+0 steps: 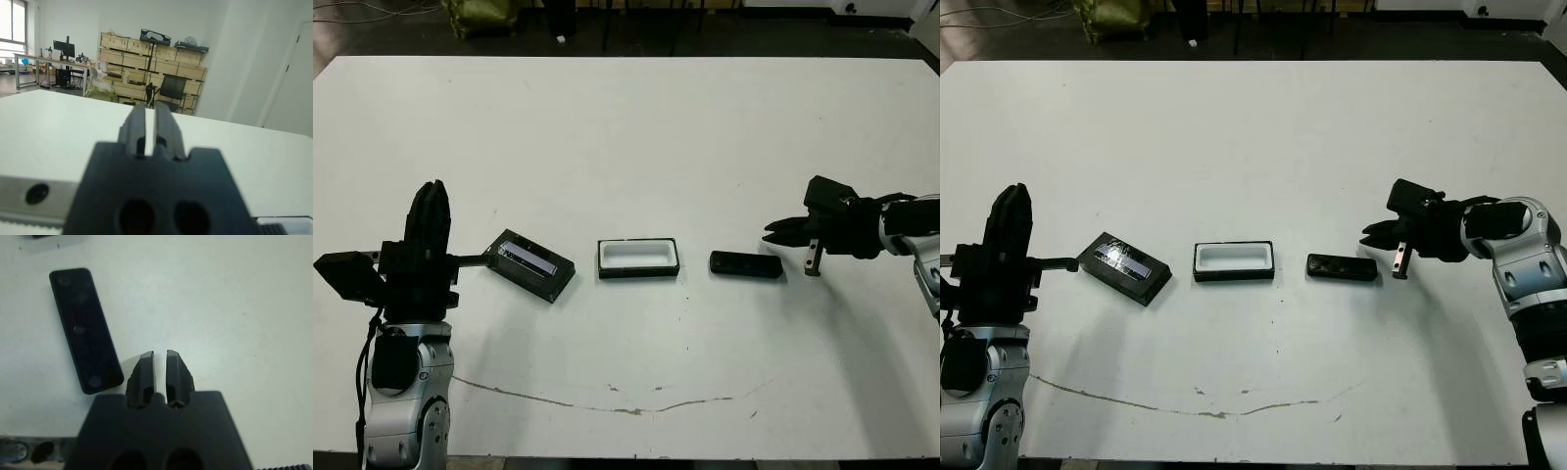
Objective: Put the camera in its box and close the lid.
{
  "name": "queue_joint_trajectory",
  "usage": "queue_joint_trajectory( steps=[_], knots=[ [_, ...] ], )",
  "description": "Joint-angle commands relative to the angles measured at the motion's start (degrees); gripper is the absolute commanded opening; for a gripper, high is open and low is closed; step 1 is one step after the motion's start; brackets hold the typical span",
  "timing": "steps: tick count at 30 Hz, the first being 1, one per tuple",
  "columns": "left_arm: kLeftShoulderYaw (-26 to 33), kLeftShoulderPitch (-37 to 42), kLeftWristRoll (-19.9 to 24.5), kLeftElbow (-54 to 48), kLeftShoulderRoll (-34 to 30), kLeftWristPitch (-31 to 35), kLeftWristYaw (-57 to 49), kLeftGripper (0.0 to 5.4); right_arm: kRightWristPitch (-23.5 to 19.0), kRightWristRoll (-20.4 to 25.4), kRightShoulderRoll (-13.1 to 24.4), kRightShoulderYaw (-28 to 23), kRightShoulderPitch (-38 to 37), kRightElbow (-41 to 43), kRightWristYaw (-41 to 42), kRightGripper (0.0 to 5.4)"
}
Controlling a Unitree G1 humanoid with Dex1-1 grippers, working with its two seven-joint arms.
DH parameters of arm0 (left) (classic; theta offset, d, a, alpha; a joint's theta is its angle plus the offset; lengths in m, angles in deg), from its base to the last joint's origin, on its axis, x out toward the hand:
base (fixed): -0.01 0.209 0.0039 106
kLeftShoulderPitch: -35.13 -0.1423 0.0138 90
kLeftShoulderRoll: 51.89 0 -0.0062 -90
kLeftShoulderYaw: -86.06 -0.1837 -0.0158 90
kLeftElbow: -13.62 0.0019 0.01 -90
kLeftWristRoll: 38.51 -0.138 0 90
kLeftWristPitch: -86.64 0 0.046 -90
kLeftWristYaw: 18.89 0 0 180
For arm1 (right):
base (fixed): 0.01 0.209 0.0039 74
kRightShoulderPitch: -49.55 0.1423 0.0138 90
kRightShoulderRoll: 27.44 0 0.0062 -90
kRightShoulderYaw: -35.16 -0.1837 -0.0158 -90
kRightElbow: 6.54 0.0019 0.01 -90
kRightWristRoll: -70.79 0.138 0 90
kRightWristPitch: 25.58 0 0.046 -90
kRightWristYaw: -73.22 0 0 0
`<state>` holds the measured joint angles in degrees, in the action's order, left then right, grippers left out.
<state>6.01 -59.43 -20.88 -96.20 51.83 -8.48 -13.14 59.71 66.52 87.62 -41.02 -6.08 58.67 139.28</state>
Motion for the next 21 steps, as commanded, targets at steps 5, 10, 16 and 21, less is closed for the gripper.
queue_joint_trajectory(
  steps=[5, 10, 16, 21],
  knots=[
    [0.2, -1.0, 0.0, 0.0, -0.1, 1.1, -0.3, 0.03, 0.3, -2.2, 1.6, 2.2, -3.8, 2.8, 1.2, 0.0],
    [0.1, -1.1, -0.9, 0.2, -0.3, 0.5, -0.2, 0.03, -0.1, -2.1, 2.8, 2.5, -5.2, 4.9, 1.9, 0.0],
    [0.2, -1.1, 0.0, 0.0, -0.1, 1.0, 0.0, 0.03, -5.3, -1.5, 4.4, 2.2, -7.2, 9.7, 3.0, 0.0],
    [0.2, -1.1, 0.2, -0.2, 0.0, 1.2, -0.3, 0.03, -7.9, -0.1, 5.3, 1.8, -9.2, 13.8, 3.6, 0.0]
  ],
)
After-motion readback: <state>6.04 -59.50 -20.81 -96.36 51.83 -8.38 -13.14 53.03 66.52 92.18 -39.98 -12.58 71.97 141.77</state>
